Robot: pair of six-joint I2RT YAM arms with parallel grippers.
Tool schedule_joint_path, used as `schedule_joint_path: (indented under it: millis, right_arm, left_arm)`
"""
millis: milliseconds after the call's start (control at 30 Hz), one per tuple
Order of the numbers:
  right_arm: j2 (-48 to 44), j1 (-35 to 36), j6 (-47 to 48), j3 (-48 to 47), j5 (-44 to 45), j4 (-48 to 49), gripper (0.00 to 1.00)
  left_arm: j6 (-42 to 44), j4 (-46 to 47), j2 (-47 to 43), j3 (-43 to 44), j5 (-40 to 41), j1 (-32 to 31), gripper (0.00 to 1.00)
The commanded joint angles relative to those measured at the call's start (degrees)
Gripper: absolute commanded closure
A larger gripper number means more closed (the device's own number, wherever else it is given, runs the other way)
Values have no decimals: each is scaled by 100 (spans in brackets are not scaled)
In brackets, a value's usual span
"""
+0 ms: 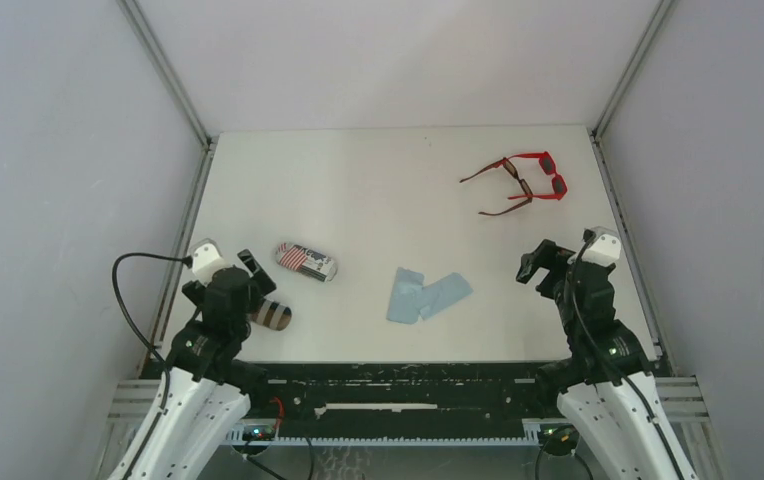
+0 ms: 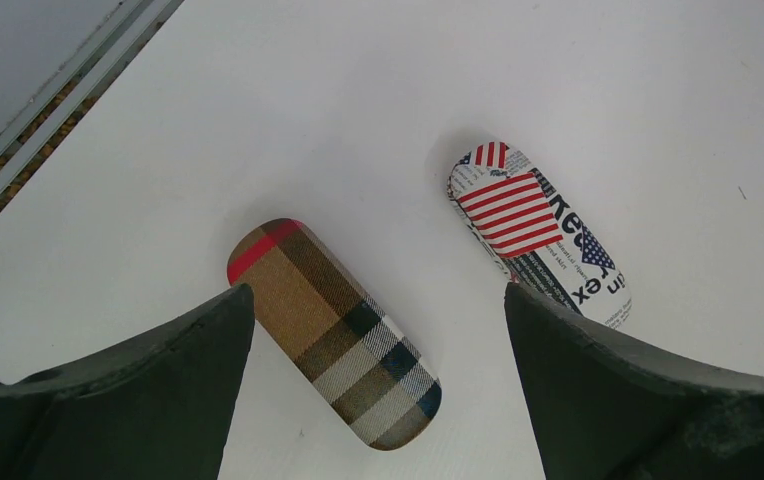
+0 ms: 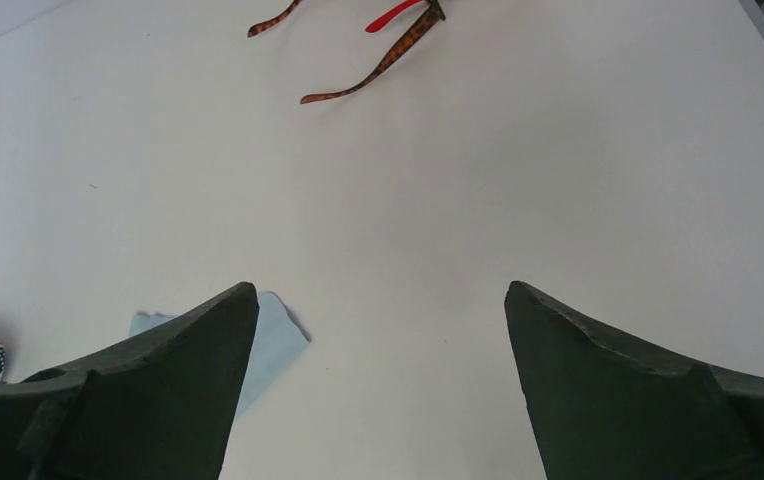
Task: Organize the sunglasses
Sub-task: Pick up the sunglasses case from the center of the board.
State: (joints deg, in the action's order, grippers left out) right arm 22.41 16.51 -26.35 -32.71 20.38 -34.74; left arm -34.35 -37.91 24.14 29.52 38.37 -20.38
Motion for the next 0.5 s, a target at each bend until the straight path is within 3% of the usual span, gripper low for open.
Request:
schedule_joint_path:
  millis: [0, 300, 467]
  right_arm:
    - [352, -181, 16, -395, -134, 137, 6]
    - [1133, -416, -219, -751, -140, 126, 1]
    - [1496, -571, -392, -864, -362, 66, 0]
  left_arm:
    - [47, -172, 356, 604, -668, 346, 1]
    - [-223, -769, 1100, 1200, -665, 700, 1]
    - [-869, -1091, 1259, 1224, -459, 778, 0]
